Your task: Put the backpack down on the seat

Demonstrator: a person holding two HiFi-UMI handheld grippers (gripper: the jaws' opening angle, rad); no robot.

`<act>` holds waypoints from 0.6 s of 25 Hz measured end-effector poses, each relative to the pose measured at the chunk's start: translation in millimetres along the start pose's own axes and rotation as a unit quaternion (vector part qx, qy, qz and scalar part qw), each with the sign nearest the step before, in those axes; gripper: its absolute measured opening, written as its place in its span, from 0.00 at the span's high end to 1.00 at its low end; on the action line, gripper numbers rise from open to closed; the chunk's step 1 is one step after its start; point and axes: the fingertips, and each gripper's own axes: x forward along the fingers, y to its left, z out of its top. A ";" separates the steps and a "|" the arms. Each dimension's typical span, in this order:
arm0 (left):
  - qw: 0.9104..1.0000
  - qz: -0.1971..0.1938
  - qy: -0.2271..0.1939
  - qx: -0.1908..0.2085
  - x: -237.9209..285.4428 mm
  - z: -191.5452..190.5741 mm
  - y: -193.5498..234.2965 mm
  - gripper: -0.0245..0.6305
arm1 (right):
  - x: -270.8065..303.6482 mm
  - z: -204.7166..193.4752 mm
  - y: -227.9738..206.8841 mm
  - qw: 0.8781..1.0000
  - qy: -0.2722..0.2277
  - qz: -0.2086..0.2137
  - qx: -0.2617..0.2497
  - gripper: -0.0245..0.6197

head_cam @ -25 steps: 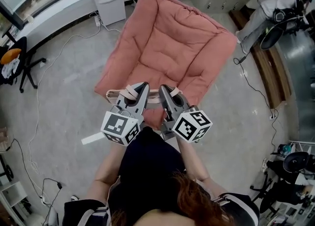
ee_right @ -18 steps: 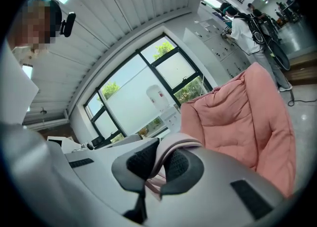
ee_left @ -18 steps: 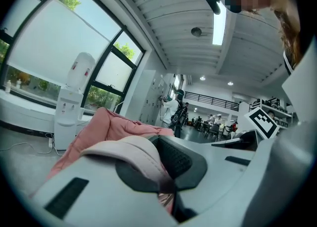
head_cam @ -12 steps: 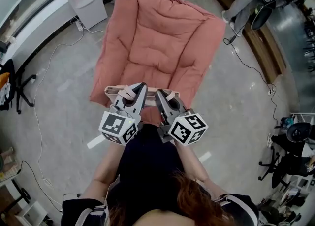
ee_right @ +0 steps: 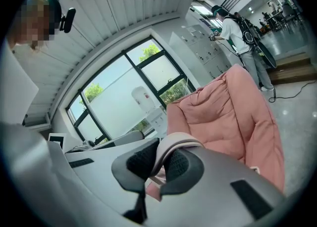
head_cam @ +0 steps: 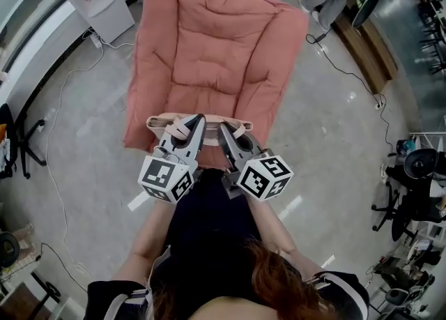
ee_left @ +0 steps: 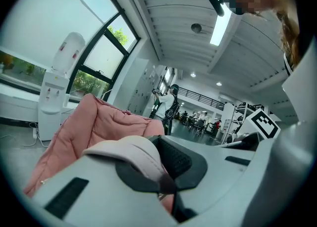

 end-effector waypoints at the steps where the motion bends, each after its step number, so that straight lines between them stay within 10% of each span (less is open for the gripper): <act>1: 1.000 0.000 0.001 -0.004 0.0 -1.9 1.5 0.93 | 1.5 -1.6 -1.1 1.000 0.003 -0.002 -0.001 0.90; 15: 0.998 0.016 0.034 -0.049 -6.1 -49.9 13.8 0.93 | 7.8 -45.8 -22.2 0.998 0.060 -0.016 0.025 0.90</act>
